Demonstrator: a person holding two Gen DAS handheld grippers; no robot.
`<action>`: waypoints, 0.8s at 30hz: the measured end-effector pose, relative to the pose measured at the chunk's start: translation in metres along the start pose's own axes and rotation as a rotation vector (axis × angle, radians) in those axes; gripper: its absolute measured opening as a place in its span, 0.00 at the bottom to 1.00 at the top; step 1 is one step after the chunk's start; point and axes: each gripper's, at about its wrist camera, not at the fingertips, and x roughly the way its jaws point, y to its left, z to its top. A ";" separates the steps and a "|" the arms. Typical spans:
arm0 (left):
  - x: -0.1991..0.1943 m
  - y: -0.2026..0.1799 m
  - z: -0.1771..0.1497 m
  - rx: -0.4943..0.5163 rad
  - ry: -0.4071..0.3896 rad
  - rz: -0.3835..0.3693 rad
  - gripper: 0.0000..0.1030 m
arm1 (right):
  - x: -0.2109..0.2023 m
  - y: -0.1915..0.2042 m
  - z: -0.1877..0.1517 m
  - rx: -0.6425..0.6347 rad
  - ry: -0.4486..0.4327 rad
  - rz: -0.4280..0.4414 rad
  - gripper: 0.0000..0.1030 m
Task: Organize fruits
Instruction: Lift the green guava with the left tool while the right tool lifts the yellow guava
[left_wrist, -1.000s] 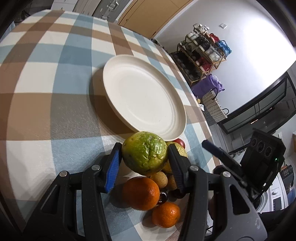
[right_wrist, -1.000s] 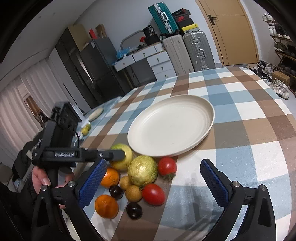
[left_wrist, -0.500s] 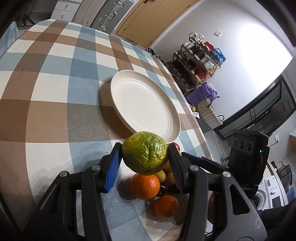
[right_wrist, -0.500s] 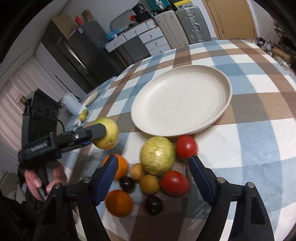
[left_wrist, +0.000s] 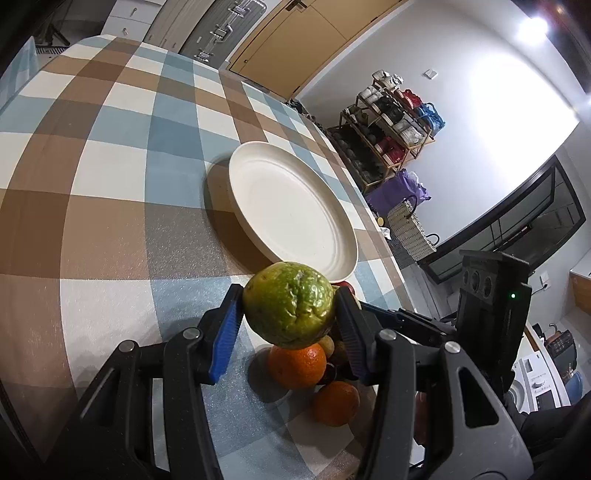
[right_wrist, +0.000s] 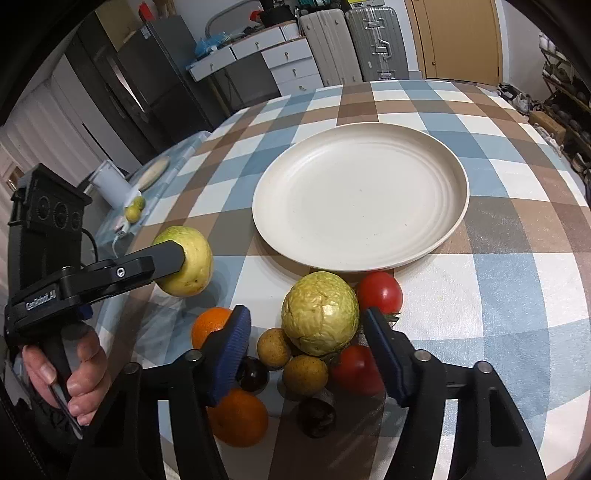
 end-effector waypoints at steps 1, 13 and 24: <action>-0.001 0.001 -0.001 -0.001 0.000 -0.002 0.46 | 0.002 0.000 0.001 0.004 0.006 -0.010 0.51; -0.005 -0.002 -0.004 0.001 -0.003 0.005 0.46 | -0.006 -0.002 -0.004 0.032 -0.020 0.035 0.42; -0.004 -0.009 -0.003 0.009 0.001 0.025 0.46 | -0.005 -0.006 -0.006 0.036 -0.002 0.067 0.41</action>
